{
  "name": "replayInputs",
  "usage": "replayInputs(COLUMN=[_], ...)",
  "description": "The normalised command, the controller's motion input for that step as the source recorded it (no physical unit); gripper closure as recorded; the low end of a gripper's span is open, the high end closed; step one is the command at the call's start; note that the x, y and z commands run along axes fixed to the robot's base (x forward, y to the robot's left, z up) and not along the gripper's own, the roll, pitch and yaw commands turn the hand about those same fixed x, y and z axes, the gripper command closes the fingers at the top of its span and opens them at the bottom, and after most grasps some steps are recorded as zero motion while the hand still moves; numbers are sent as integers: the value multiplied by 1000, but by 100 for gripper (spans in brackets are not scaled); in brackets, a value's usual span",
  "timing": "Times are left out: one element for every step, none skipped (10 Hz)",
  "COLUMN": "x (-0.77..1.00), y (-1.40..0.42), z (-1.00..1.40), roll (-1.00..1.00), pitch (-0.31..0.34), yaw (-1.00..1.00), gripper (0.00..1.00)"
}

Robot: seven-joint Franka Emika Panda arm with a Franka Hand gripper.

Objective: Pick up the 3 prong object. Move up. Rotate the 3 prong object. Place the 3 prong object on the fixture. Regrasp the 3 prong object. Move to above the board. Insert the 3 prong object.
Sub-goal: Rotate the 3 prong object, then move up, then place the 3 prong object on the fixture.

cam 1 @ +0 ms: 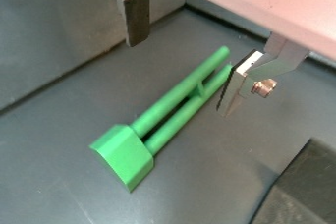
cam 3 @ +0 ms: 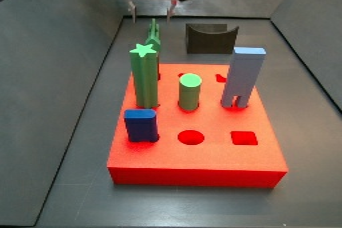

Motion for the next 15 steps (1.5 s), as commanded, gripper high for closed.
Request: replayInputs(x=[44, 44, 42, 35, 40, 42, 38, 0, 0, -13, -29, -21, -17, -16, 0], y=[10, 10, 12, 15, 17, 21, 24, 0, 0, 0, 1, 3, 5, 4, 0], z=[-832, -726, -628, -509, -419, -337, -262, 0, 833, 812, 718, 549, 409, 312, 1000], roll=[-109, -122, -133, -147, -157, -166, -171, 0, 0, 0, 11, 35, 55, 67, 0], pitch=[-59, -67, -72, -79, -84, -84, -90, 0, 0, 10, 27, 44, 56, 63, 0], yaw=[-1, -1, 0, 3, 4, 3, -1, 0, 0, -1, -7, -15, -18, -19, 0], gripper=[0, 0, 0, 0, 0, 0, 0, 100, 100, 100, 100, 100, 100, 100, 100])
